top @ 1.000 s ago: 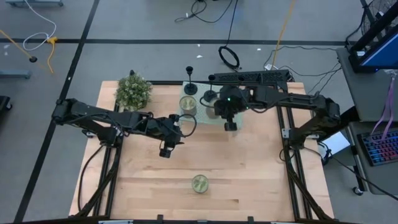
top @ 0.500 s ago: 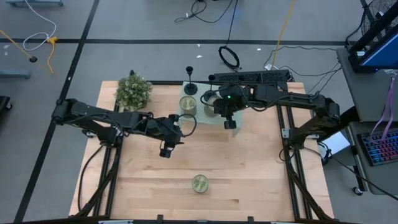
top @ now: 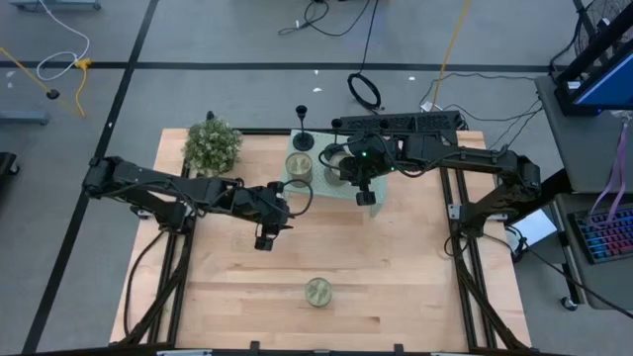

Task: Pick & Place candle stick holders
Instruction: Put the right scented candle on the shelf, then put the scented candle on the shelf

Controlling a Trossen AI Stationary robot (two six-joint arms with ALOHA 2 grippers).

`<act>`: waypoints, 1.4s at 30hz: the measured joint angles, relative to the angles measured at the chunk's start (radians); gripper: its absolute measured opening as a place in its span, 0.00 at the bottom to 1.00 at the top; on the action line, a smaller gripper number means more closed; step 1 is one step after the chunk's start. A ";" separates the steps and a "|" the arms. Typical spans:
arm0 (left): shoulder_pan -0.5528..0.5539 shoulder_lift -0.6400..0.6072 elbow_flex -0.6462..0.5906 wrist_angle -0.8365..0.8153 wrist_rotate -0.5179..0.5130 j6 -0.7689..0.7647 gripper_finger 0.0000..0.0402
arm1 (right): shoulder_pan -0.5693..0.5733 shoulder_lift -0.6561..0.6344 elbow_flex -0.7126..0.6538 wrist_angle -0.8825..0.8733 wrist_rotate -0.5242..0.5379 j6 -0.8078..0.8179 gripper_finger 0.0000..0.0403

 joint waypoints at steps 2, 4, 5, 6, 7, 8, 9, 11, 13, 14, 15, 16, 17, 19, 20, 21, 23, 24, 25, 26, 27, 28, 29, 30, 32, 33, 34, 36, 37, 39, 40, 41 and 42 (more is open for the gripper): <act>0.000 0.000 0.000 0.000 0.000 0.000 0.31 | 0.000 0.000 -0.013 0.013 0.000 -0.008 0.02; 0.000 0.000 0.000 0.000 0.000 0.000 0.31 | 0.001 -0.001 -0.031 0.039 0.003 -0.009 0.04; 0.000 0.000 0.000 0.000 0.000 0.000 0.31 | 0.001 -0.002 -0.043 0.050 0.003 -0.008 0.06; 0.000 0.000 0.000 0.000 0.000 0.000 0.31 | 0.001 -0.003 -0.055 0.060 0.003 -0.008 0.07; 0.000 0.000 0.000 0.000 0.000 0.000 0.31 | 0.001 -0.003 -0.065 0.076 0.004 -0.009 0.09; 0.000 0.000 0.000 0.000 0.000 0.000 0.31 | 0.001 -0.003 -0.074 0.090 0.006 -0.014 0.11; 0.000 0.000 0.000 0.000 0.000 0.000 0.31 | 0.001 -0.003 -0.081 0.099 0.004 -0.023 0.14; 0.000 0.000 0.000 0.000 0.000 0.000 0.31 | 0.001 -0.003 -0.086 0.117 0.003 -0.032 0.18; 0.000 0.000 0.000 -0.001 0.000 0.000 0.31 | 0.001 -0.001 -0.087 0.138 0.003 -0.035 0.22; 0.000 0.000 0.000 -0.001 0.000 0.000 0.31 | 0.001 0.000 -0.087 0.151 0.003 -0.039 0.23; 0.000 0.000 0.000 -0.001 0.000 0.000 0.31 | 0.001 0.000 -0.088 0.160 0.003 -0.048 0.25; 0.000 0.000 0.000 -0.001 0.000 0.000 0.31 | 0.001 0.000 -0.088 0.171 0.003 -0.057 0.26; 0.000 0.000 0.000 -0.001 0.000 0.000 0.31 | 0.001 0.000 -0.088 0.186 0.003 -0.066 0.27; 0.000 0.000 0.000 -0.001 0.000 0.000 0.31 | 0.001 0.000 -0.088 0.208 0.003 -0.081 0.29; 0.000 0.000 0.000 -0.002 0.000 0.000 0.31 | 0.001 0.000 -0.088 0.217 0.004 -0.081 0.30; 0.000 0.000 0.000 -0.002 0.000 0.000 0.31 | 0.001 0.000 -0.088 0.224 0.003 -0.081 0.30; 0.000 0.000 0.000 -0.003 0.000 0.000 0.31 | 0.001 0.000 -0.088 0.229 0.004 -0.085 0.31; 0.000 0.000 0.000 -0.005 0.000 0.000 0.31 | 0.001 -0.005 -0.088 0.226 0.006 -0.089 0.31; 0.000 0.000 0.000 -0.010 0.000 0.000 0.31 | 0.001 -0.012 -0.088 0.221 0.012 -0.090 0.31; 0.000 0.000 0.000 -0.016 0.000 -0.003 0.31 | 0.003 -0.021 -0.089 0.219 0.028 -0.089 0.31; 0.000 0.000 0.000 -0.022 0.000 -0.011 0.31 | 0.007 -0.031 -0.089 0.221 0.048 -0.088 0.31; 0.000 0.000 0.000 -0.027 0.000 -0.017 0.31 | 0.012 -0.042 -0.089 0.225 0.071 -0.086 0.31; 0.000 0.000 0.000 -0.033 0.000 -0.021 0.31 | 0.018 -0.058 -0.089 0.220 0.092 -0.082 0.31; 0.000 0.000 0.000 -0.037 0.000 -0.026 0.31 | 0.024 -0.075 -0.089 0.206 0.109 -0.075 0.31; 0.000 0.000 0.000 -0.036 0.000 -0.030 0.31 | 0.042 -0.108 -0.089 0.189 0.092 -0.041 0.31; 0.000 0.000 0.000 -0.032 0.000 -0.030 0.31 | 0.055 -0.124 -0.088 0.180 0.057 -0.013 0.31; 0.000 0.000 0.000 -0.025 0.000 -0.030 0.31 | 0.069 -0.138 -0.087 0.160 -0.001 0.019 0.30; 0.000 0.000 0.000 -0.017 0.000 -0.031 0.31 | 0.107 -0.150 -0.088 0.131 -0.160 0.067 0.30; -0.001 0.000 0.000 -0.017 0.000 -0.031 0.31 | 0.131 -0.149 -0.091 0.139 -0.236 0.086 0.30; -0.004 0.000 0.000 -0.017 0.000 -0.031 0.31 | 0.191 -0.148 -0.125 0.188 -0.313 0.118 0.30; -0.005 0.000 0.000 -0.017 0.000 -0.031 0.31 | 0.226 -0.148 -0.153 0.235 -0.310 0.131 0.31; -0.007 0.000 0.000 -0.016 -0.001 -0.031 0.31 | 0.260 -0.144 -0.182 0.284 -0.299 0.135 0.31; -0.009 0.000 0.000 -0.016 -0.001 -0.031 0.31 | 0.292 -0.136 -0.215 0.333 -0.285 0.131 0.31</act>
